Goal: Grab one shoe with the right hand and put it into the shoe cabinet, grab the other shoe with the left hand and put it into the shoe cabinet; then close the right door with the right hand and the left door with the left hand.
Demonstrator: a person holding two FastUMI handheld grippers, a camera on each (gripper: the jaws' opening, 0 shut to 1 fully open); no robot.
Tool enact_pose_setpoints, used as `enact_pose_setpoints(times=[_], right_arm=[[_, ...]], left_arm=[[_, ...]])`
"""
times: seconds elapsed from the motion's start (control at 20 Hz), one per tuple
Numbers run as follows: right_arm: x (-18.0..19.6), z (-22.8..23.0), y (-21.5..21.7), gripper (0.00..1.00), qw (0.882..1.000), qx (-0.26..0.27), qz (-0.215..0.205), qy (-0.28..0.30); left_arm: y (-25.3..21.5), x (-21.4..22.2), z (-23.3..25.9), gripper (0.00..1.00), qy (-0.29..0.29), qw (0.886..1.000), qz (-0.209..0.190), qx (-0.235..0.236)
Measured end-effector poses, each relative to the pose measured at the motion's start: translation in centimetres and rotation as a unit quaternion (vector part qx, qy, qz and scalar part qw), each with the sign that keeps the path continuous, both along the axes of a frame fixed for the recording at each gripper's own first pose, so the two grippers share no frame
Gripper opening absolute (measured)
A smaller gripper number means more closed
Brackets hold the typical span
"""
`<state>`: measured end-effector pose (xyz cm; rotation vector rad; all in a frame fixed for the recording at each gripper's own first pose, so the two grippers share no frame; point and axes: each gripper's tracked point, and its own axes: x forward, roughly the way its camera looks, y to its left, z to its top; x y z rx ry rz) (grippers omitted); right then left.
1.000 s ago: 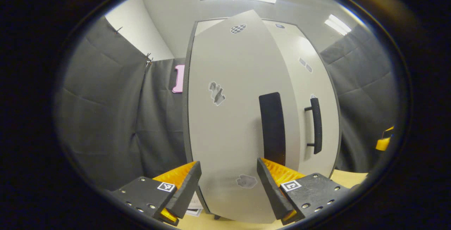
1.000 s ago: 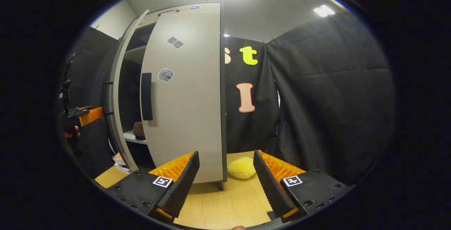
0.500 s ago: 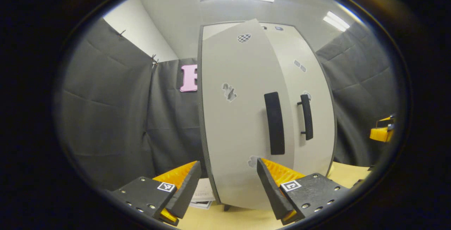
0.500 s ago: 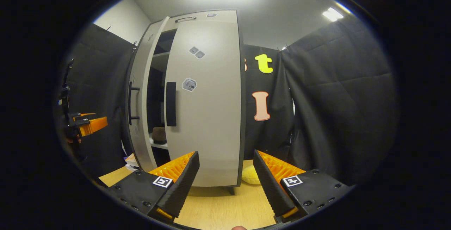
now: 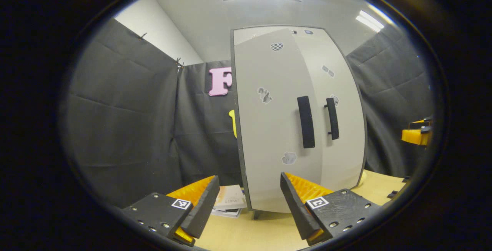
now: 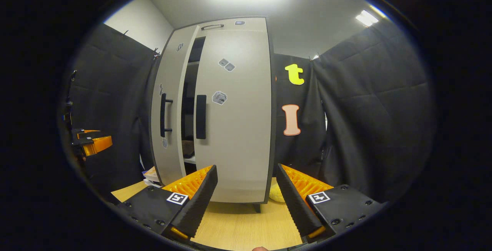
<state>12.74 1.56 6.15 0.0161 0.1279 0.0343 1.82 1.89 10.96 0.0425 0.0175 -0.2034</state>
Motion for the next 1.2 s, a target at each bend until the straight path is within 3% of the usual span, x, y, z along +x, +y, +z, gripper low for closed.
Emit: enact_pose_setpoints(times=[0.1, 0.25, 0.45, 0.5, 0.55, 0.75, 0.8, 0.85, 1.0, 1.05, 1.1, 1.2], right_arm=[[-0.2, 0.1, 0.1, 0.97, 1.000, 0.005, 0.002, -0.002], [-0.7, 0.3, 0.3, 0.97, 1.000, 0.010, 0.004, -0.007], [-1.1, 0.4, 0.5, 0.97, 1.000, 0.009, 0.008, -0.014], [-1.3, 0.4, 0.6, 0.93, 1.000, 0.009, 0.009, -0.016], [-1.3, 0.5, 0.6, 0.97, 1.000, 0.009, 0.009, -0.017], [-1.4, 0.8, 0.9, 0.97, 1.000, 0.011, 0.011, -0.022], [-1.5, 0.8, 0.9, 0.97, 1.000, 0.011, 0.012, -0.022], [-1.6, 0.8, 1.0, 0.97, 1.000, 0.011, 0.013, -0.021], [-2.0, 0.8, 1.1, 0.97, 1.000, 0.011, 0.013, -0.021], [-2.0, 0.8, 1.1, 0.97, 1.000, 0.011, 0.012, -0.021], [-1.9, 0.9, 1.0, 0.97, 1.000, 0.012, 0.012, -0.022], [-2.0, 0.9, 1.0, 0.97, 1.000, 0.013, 0.011, -0.023]], left_arm=[[0.4, -1.0, -0.3, 0.92, 0.003, 1.000, 0.003, 0.001], [0.5, -1.1, -0.5, 0.87, 0.007, 1.000, 0.004, 0.002], [0.7, -1.0, -1.3, 0.87, 0.013, 1.000, 0.003, 0.000], [0.8, -1.1, -1.4, 0.87, 0.014, 1.000, 0.003, 0.000], [0.8, -0.9, -1.4, 0.87, 0.014, 1.000, 0.004, 0.001], [0.7, -1.1, -1.1, 0.87, 0.010, 1.000, 0.005, -0.002], [0.8, -1.2, -1.2, 0.98, 0.009, 1.000, 0.006, -0.004], [0.8, -1.2, -1.1, 0.92, 0.008, 1.000, 0.007, -0.004], [0.9, -1.1, -1.1, 0.92, 0.006, 1.000, 0.009, -0.002], [0.9, -1.1, -1.1, 0.98, 0.006, 1.000, 0.009, 0.000], [0.7, -1.2, -1.0, 0.87, 0.005, 1.000, 0.010, 0.002], [0.5, -1.6, -0.3, 0.87, 0.003, 1.000, 0.010, 0.001]])
